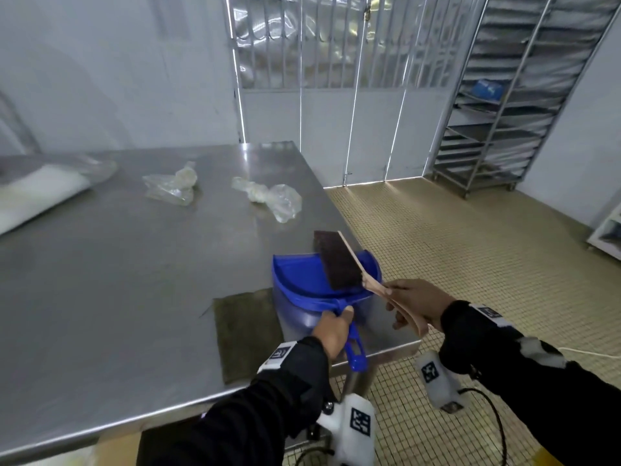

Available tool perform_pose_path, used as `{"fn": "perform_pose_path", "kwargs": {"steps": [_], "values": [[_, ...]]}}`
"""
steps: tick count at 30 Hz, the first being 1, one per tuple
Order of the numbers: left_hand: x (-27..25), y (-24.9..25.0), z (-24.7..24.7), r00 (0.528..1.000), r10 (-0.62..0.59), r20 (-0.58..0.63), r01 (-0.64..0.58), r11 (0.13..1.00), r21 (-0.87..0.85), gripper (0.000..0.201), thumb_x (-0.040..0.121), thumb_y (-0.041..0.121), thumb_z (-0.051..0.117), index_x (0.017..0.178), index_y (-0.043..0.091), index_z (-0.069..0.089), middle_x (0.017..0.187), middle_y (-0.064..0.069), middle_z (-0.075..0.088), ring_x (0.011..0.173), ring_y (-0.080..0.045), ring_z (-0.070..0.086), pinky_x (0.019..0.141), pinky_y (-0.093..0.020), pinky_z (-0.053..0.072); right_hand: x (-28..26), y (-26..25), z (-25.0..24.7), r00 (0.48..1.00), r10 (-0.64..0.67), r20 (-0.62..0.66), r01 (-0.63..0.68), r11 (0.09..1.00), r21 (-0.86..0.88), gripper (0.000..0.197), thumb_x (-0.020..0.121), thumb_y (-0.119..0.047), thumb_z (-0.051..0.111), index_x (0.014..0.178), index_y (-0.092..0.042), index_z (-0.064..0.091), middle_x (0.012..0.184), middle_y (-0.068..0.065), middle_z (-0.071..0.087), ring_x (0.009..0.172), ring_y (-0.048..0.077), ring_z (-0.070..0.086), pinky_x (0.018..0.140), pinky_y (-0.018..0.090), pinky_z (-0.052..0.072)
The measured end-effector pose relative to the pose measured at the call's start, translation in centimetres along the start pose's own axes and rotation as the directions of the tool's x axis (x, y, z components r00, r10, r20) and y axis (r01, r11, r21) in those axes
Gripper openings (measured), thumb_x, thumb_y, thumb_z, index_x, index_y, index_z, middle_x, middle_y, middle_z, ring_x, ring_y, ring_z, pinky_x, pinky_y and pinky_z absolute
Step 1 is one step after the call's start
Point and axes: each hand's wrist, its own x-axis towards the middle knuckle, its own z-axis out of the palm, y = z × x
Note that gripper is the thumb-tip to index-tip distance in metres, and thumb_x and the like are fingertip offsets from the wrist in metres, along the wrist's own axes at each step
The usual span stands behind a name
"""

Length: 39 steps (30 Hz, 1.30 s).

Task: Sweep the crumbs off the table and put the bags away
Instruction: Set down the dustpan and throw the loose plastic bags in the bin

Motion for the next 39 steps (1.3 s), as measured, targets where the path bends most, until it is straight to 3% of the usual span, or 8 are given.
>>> {"fn": "perform_pose_path", "kwargs": {"steps": [4,6,9,15,17,23,26,39], "values": [[-1.3,0.5,-1.9,0.998,-0.060,-0.006,0.061,0.998,0.021,0.028,0.101,0.025,0.030,0.081,0.012,0.046,0.074,-0.003,0.049,0.059,-0.015,0.044,0.053,-0.028,0.042,-0.8,-0.8,0.3,0.998,-0.063,-0.020,0.053,0.941,-0.335,0.035,0.093,-0.024,0.052,0.125,-0.010,0.055,0.112,0.003,0.063,0.099,0.020,0.059,0.088,0.032,0.044],[-1.9,0.6,-3.6,0.998,-0.066,-0.009,0.067,0.996,0.060,0.019,0.099,0.019,0.033,0.092,0.010,0.047,0.083,-0.004,0.050,0.061,-0.014,0.042,0.054,-0.029,0.041,-1.4,-1.1,1.0,0.992,-0.104,-0.065,0.064,0.891,-0.450,0.042,0.092,-0.023,0.054,0.131,-0.009,0.049,0.123,0.002,0.054,0.119,0.024,0.050,0.090,0.028,0.035],[-3.1,0.6,-6.6,1.000,-0.023,-0.005,0.023,0.989,0.147,0.029,0.097,0.021,0.042,0.124,0.011,0.042,0.107,-0.008,0.050,0.075,-0.014,0.047,0.060,-0.028,0.044,-2.4,-1.3,2.4,0.965,-0.233,-0.120,0.127,0.817,-0.562,0.044,0.087,-0.022,0.061,0.127,-0.006,0.051,0.121,0.009,0.053,0.113,0.024,0.051,0.085,0.024,0.035],[-4.4,0.6,-13.2,0.995,0.101,0.025,-0.103,0.922,0.372,0.041,0.095,0.024,0.049,0.132,0.010,0.039,0.088,0.000,0.050,0.070,-0.007,0.045,0.056,-0.019,0.042,-5.7,-4.2,6.3,0.952,-0.305,-0.028,0.211,0.721,-0.660,0.065,0.086,-0.035,0.060,0.143,-0.019,0.035,0.151,0.001,0.031,0.139,0.017,0.029,0.116,0.032,0.023],[-4.4,0.8,-15.6,0.992,0.124,0.035,-0.126,0.882,0.454,0.042,0.095,0.023,0.050,0.132,0.009,0.039,0.097,-0.002,0.051,0.071,-0.008,0.047,0.051,-0.015,0.043,-6.8,-6.3,8.5,0.952,-0.305,0.015,0.232,0.692,-0.684,0.065,0.087,-0.041,0.058,0.144,-0.023,0.032,0.151,-0.006,0.029,0.137,0.013,0.033,0.113,0.029,0.026],[-3.6,2.5,-24.3,0.984,0.176,0.037,-0.153,0.716,0.681,0.027,0.094,0.025,0.051,0.118,0.014,0.050,0.124,-0.013,0.053,0.104,-0.018,0.051,0.087,-0.025,0.042,-3.6,-11.1,18.1,0.954,-0.250,0.166,0.299,0.729,-0.616,0.065,0.087,-0.036,0.060,0.143,-0.017,0.033,0.146,0.001,0.037,0.137,0.018,0.034,0.114,0.030,0.028],[-1.8,3.6,-29.1,0.989,0.150,-0.011,-0.092,0.665,0.741,0.050,0.094,0.027,0.051,0.136,0.004,0.037,0.139,-0.014,0.046,0.126,-0.025,0.048,0.099,-0.024,0.037,-0.1,-13.3,22.5,0.963,-0.191,0.190,0.269,0.749,-0.605,0.065,0.090,-0.036,0.056,0.145,-0.017,0.029,0.151,0.005,0.032,0.139,0.022,0.034,0.114,0.034,0.029],[8.4,11.7,-40.9,0.894,0.396,-0.209,-0.023,0.507,0.862,0.061,0.088,0.041,0.055,0.137,0.009,0.040,0.141,-0.016,0.044,0.130,-0.033,0.041,0.107,-0.037,0.035,15.7,-22.9,26.4,0.963,-0.262,-0.054,0.175,0.770,-0.613,0.072,0.088,-0.037,0.059,0.146,-0.010,0.027,0.153,0.014,0.027,0.140,0.030,0.029,0.113,0.036,0.026]]}}
